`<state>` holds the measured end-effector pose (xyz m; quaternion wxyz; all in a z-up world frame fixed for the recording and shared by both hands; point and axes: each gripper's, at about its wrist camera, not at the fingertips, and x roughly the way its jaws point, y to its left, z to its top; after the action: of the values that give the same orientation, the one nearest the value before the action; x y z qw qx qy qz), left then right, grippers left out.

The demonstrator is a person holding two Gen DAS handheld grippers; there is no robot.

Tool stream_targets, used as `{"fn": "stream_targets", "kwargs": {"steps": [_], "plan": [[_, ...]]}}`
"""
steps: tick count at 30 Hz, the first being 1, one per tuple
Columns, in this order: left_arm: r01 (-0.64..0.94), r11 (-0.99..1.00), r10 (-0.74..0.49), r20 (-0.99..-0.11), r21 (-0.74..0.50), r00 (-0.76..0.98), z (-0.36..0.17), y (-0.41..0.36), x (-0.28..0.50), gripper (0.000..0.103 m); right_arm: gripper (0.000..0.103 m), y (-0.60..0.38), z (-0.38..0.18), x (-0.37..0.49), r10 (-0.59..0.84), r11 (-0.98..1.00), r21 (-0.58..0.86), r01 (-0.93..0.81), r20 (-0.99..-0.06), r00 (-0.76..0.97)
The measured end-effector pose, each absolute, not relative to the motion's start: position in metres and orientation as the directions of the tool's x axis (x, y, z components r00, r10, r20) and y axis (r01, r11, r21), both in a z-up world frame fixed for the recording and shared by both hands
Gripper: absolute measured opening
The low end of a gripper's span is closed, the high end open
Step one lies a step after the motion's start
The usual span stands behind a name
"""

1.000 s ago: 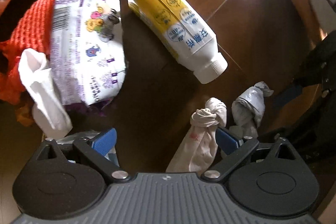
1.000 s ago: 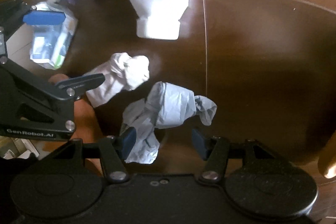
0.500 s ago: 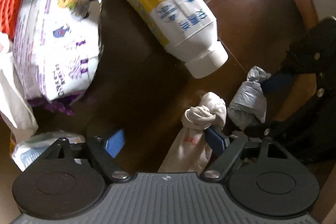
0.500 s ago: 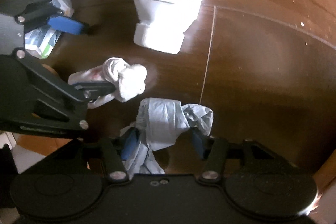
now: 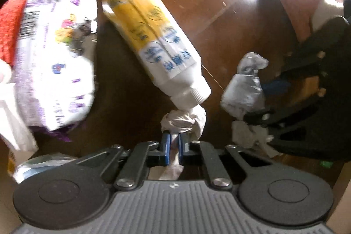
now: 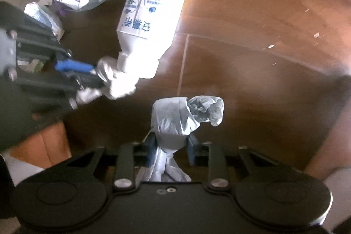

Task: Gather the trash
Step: 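Lift both tissues and carry them toward the grey bin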

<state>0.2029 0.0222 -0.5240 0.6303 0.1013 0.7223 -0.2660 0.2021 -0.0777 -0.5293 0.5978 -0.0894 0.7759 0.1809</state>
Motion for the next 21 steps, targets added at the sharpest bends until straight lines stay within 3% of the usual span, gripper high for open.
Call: {"fn": "stream_targets", "kwargs": {"steps": [6, 12, 21], "plan": [[0.474, 0.835, -0.221, -0.959, -0.281, -0.179, -0.488, 0.029, 0.216, 0.005, 0.027, -0.069, -0.480, 0.205, 0.059, 0.909, 0.137, -0.393, -0.977, -0.205], [0.494, 0.838, -0.207, -0.973, -0.231, -0.105, -0.415, 0.030, 0.227, 0.005, 0.026, -0.088, -0.406, 0.214, 0.062, 0.903, 0.093, -0.420, -0.994, -0.087], [0.386, 0.901, -0.240, -0.969, -0.198, 0.063, -0.290, 0.030, 0.228, 0.005, 0.026, -0.130, -0.270, 0.209, 0.103, 0.933, 0.039, -0.358, -0.982, 0.161]]}}
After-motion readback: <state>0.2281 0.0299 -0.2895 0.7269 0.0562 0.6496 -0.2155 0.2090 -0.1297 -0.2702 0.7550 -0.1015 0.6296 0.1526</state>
